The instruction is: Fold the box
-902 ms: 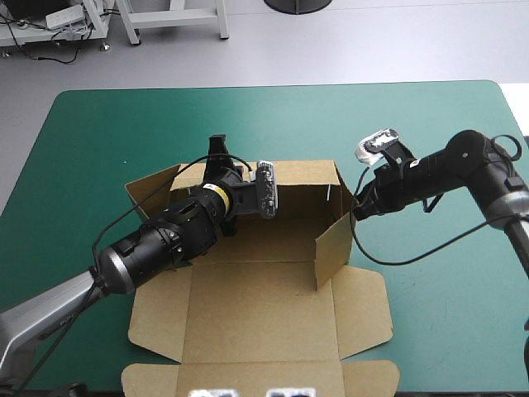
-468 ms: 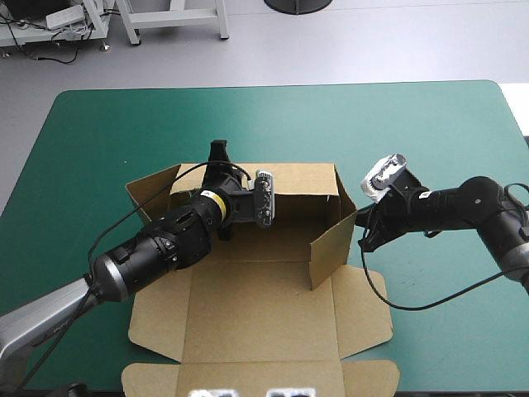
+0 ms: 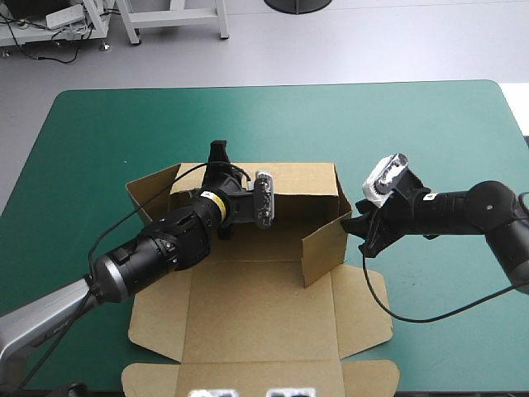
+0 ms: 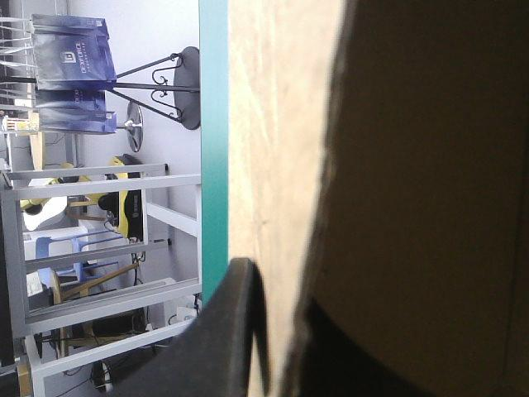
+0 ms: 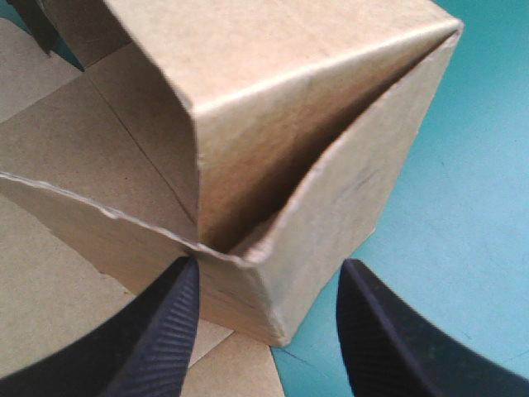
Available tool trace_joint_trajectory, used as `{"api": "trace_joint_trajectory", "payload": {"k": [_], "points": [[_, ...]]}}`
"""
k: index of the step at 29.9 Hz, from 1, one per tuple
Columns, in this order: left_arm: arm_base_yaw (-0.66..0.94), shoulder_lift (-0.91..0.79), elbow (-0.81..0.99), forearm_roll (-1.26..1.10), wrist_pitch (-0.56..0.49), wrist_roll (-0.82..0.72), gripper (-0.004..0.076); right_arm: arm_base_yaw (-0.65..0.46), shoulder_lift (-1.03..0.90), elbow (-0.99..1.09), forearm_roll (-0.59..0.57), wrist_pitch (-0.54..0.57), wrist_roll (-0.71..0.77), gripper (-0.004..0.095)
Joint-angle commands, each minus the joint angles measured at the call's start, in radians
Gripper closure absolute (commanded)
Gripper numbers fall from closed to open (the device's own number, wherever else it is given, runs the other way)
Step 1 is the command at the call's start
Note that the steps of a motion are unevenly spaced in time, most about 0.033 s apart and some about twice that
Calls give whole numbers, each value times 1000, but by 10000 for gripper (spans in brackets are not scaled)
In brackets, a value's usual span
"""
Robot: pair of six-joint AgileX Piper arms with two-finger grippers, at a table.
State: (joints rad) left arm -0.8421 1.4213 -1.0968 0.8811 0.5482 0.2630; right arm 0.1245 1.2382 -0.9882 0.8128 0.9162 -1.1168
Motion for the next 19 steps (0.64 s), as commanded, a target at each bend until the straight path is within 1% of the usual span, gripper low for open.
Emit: {"api": "trace_joint_trajectory", "payload": {"k": [1,5,8,10,11,15,19], "points": [[-7,-9,-3,-72,-21,-17,714,2,-31,-22,59,2,-14,404],[-7,-9,-3,-72,-25,-17,714,2,-32,-9,77,1,-14,309],[-7,-9,-3,-76,-29,-17,714,2,-36,42,138,-16,-69,249],[-7,-9,-3,-88,-30,-17,715,11,-43,86,191,-52,-128,249],[-7,-9,-3,-88,-30,-17,715,21,-46,104,200,-76,-149,249],[-7,-9,-3,-88,-30,-25,715,103,-67,158,202,-189,-184,249],[-7,-7,-3,-88,-24,-35,715,172,-71,182,188,-297,-179,249]]}}
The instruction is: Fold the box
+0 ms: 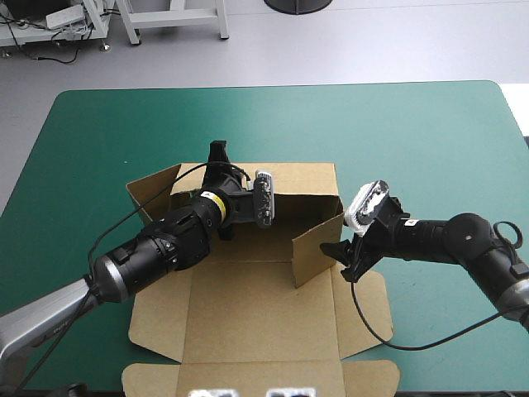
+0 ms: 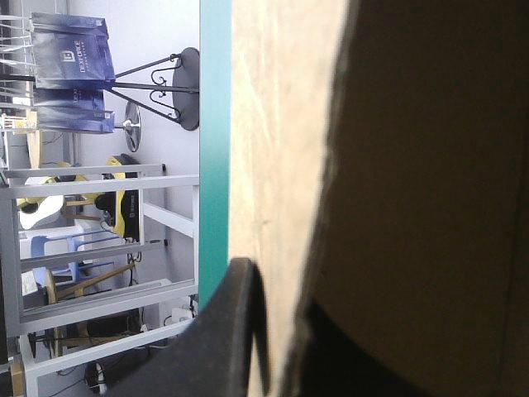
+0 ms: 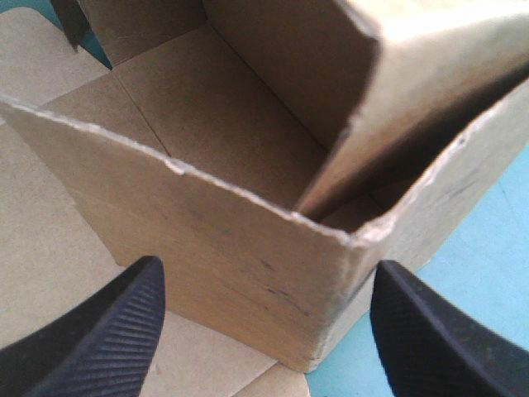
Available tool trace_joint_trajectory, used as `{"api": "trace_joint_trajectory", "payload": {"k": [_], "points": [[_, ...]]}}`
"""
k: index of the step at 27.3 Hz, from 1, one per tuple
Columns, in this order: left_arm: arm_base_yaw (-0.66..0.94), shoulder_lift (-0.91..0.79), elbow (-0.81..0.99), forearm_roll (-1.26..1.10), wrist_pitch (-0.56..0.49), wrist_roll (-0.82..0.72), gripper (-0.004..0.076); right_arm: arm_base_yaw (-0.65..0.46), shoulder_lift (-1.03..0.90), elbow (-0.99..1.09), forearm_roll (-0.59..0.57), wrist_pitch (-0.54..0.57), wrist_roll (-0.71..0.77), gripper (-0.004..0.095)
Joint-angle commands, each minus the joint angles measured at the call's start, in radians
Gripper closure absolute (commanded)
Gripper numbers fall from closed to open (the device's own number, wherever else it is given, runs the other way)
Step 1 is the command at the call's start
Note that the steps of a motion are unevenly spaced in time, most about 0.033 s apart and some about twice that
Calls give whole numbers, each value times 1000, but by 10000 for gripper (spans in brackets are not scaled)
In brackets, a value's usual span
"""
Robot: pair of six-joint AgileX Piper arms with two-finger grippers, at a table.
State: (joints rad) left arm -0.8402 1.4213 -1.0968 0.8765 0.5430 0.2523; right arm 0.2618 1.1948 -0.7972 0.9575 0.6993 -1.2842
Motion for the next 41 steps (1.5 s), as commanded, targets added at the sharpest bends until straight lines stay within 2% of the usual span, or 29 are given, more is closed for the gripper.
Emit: {"api": "trace_joint_trajectory", "payload": {"k": [1,6,10,15,28,32,34,38,41], "points": [[-9,-7,-3,-81,-14,-26,715,37,-28,-3,46,-107,-12,251],[-13,16,-3,-77,-14,-51,715,37,-40,-3,47,-158,31,253],[-47,60,-3,31,-7,-143,717,37,-56,-3,67,-204,62,253],[-103,92,-3,139,5,-261,717,37,-56,-3,113,-206,61,257],[-109,55,-5,150,48,-263,713,37,-21,-3,134,-191,56,257],[-109,44,-7,148,48,-252,711,55,2,-3,179,-189,21,257],[-109,38,-7,146,48,-252,711,76,8,-3,203,-209,-1,257],[-109,17,-18,97,48,-223,709,155,14,-3,193,-372,32,258],[-109,12,-18,43,48,-196,709,164,33,-3,193,-408,72,317]]}}
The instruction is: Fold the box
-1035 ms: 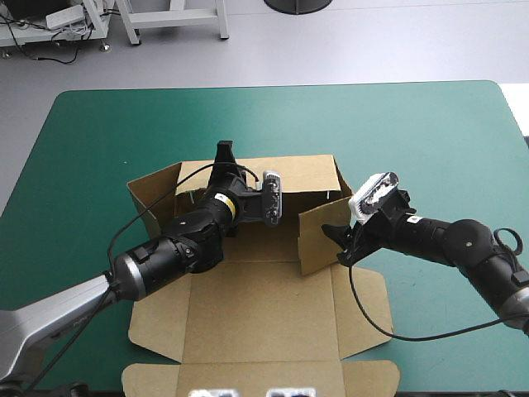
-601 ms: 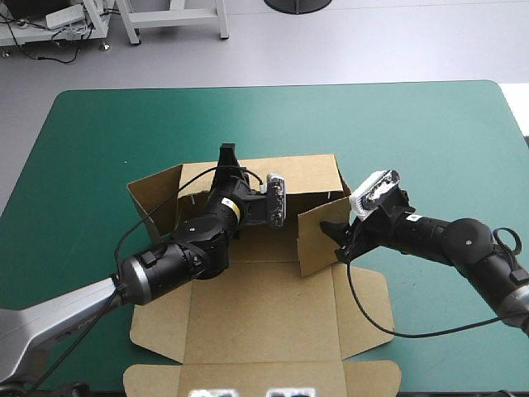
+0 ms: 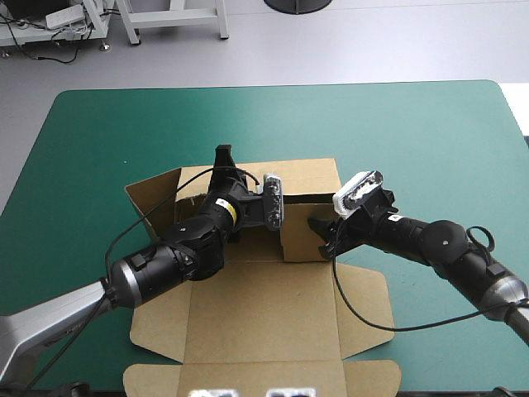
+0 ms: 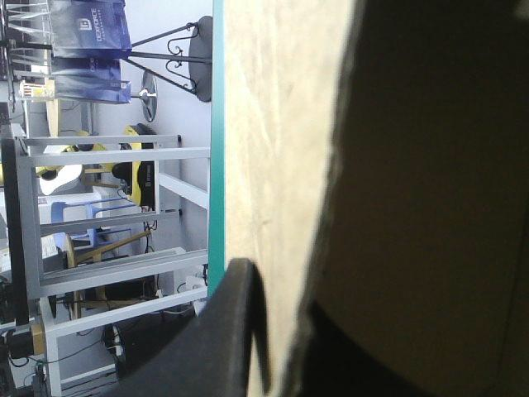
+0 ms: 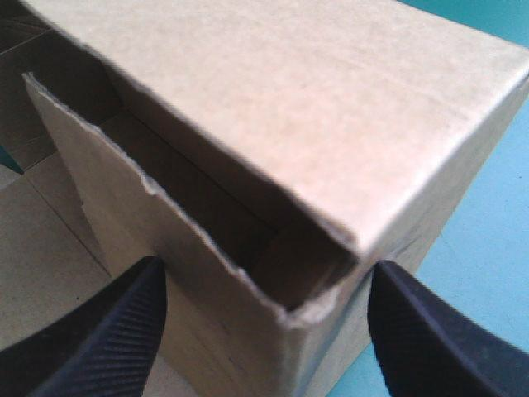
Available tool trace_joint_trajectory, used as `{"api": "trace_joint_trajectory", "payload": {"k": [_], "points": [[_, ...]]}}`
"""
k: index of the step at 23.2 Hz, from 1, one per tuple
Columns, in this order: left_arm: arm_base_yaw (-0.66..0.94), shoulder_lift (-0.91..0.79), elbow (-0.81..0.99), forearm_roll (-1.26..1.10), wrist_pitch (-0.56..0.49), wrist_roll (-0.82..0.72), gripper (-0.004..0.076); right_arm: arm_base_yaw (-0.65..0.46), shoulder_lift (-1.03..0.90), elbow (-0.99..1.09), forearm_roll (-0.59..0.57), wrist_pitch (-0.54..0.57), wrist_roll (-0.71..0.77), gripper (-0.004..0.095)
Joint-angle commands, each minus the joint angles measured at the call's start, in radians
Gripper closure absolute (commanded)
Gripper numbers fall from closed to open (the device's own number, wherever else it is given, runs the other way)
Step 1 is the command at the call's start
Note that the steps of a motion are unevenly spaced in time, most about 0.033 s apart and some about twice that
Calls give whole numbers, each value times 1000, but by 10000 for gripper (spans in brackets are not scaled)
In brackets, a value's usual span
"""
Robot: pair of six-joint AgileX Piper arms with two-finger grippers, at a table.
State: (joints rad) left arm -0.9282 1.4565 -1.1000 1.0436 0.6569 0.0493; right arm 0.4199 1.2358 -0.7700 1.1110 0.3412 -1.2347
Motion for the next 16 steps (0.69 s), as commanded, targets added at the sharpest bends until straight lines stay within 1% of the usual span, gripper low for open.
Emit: {"api": "trace_joint_trajectory", "payload": {"k": [1,5,6,8,11,13,16], "points": [[-20,-25,-15,-126,-66,7,709,6,3,-30,40,-53,23,345],[-20,-38,-19,-150,-66,46,709,6,15,-30,101,-68,21,376],[-20,-38,-25,-152,-68,46,709,6,17,-30,121,-50,28,406],[-20,-38,-45,-183,-76,51,709,14,21,-30,143,-9,28,501],[-20,-38,-54,-276,-85,112,708,59,23,-30,150,-27,29,669],[-20,-38,-54,-315,-85,153,708,84,36,-30,150,-27,24,751],[-20,-38,-54,-327,-76,164,708,104,54,-30,148,-32,22,851]]}}
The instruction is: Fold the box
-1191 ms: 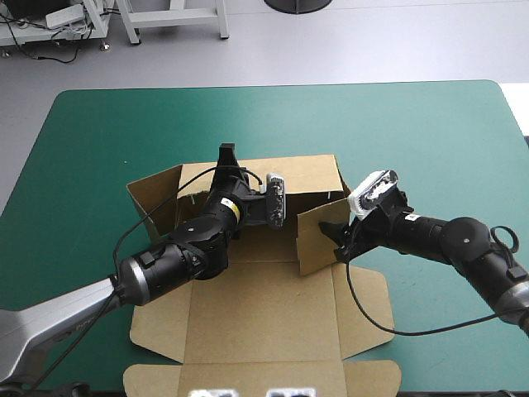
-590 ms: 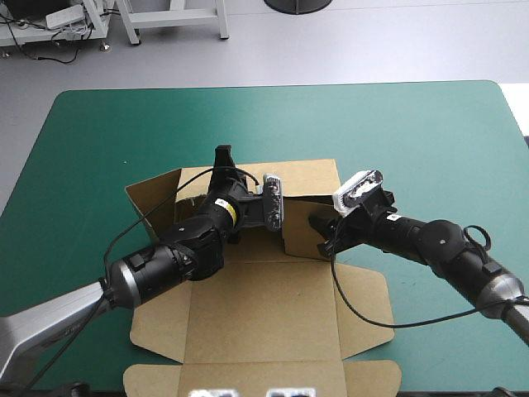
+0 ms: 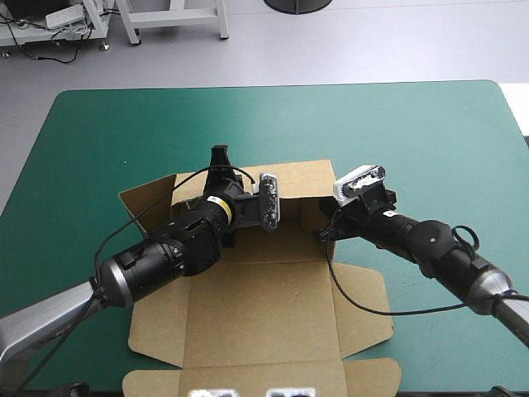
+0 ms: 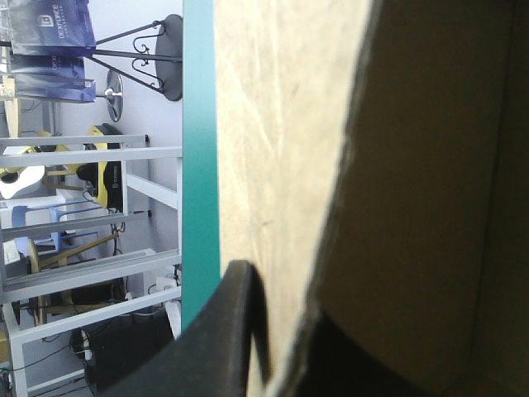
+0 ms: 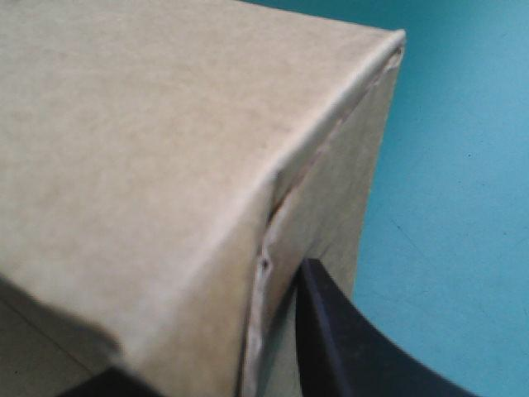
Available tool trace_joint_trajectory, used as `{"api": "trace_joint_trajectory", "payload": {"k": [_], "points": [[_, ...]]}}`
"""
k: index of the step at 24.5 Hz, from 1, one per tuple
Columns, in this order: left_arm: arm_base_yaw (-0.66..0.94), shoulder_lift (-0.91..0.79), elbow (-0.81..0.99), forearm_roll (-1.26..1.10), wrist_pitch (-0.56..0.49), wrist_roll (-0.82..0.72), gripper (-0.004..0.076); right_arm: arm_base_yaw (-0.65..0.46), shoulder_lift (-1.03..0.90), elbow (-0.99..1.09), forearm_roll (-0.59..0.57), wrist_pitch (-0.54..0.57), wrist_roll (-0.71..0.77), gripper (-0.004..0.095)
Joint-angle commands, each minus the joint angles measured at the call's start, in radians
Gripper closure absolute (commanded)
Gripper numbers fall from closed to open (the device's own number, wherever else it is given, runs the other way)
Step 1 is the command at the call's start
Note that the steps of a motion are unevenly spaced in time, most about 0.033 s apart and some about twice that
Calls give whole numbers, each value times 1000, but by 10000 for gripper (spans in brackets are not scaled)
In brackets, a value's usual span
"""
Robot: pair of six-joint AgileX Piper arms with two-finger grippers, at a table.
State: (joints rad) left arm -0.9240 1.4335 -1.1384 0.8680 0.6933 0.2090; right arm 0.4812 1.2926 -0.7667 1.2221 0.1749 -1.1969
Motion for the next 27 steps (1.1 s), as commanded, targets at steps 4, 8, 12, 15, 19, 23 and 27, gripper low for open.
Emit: {"api": "trace_joint_trajectory", "payload": {"k": [4,8,12,15,19,23,27], "points": [[-25,-22,-16,-154,-90,23,708,43,3,-34,40,135,-16,932],[-25,-39,-16,-176,-129,23,687,43,3,-34,40,128,-8,933],[-27,-62,-32,-242,-127,23,545,43,3,-34,40,77,25,932],[-45,-80,-50,-251,-74,30,427,43,3,-34,40,60,27,932],[-147,-102,-52,-207,2,44,396,43,3,-34,44,14,36,933],[-278,-170,-64,-199,82,-78,396,41,3,-35,47,-24,53,932],[-251,-301,-131,-194,143,-172,396,41,3,-35,45,-61,67,933]]}}
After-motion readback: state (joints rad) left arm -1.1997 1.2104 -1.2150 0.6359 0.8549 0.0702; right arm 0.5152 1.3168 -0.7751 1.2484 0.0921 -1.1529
